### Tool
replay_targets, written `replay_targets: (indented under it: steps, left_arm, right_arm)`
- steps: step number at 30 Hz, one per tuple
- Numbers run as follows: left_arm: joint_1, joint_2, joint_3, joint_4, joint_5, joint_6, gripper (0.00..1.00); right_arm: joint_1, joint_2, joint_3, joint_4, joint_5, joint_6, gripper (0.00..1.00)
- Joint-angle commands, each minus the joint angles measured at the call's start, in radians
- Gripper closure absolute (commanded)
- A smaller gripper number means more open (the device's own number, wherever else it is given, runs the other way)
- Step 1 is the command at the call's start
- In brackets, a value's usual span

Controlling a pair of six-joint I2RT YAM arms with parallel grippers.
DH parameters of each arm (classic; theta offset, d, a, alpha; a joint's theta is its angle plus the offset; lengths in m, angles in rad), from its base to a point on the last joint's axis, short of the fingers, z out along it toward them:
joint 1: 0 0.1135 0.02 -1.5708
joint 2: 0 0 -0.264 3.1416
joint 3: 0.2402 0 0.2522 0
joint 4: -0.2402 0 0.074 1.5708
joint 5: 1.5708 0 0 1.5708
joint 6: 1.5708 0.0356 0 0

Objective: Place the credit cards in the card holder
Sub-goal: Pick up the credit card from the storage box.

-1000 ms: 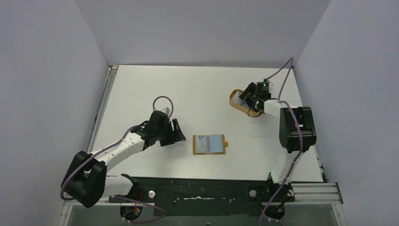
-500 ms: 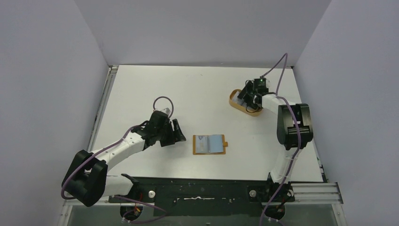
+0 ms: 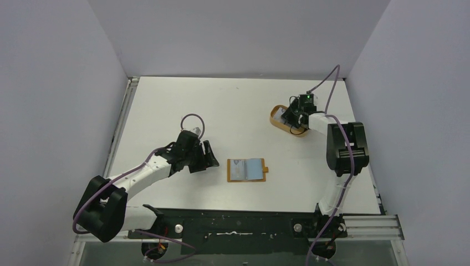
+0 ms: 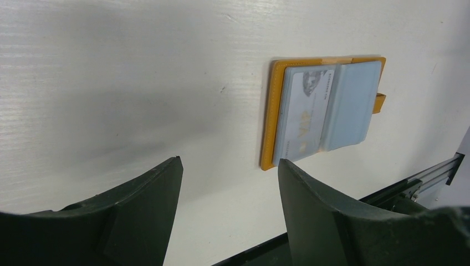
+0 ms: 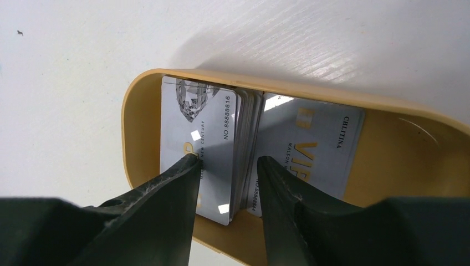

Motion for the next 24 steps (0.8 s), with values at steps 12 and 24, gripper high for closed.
replay_targets:
  steps: [12,24]
  left_arm:
    - [0.008,-0.001,0.028,0.021,0.016,0.002,0.39]
    - [0.008,-0.003,0.029,0.019,0.017,0.003,0.39]
  right_arm:
    - [-0.014,-0.073,-0.074,-0.004,0.026,-0.001,0.73]
    - [-0.023,-0.123,-0.103,0.005,0.022,0.010,0.96]
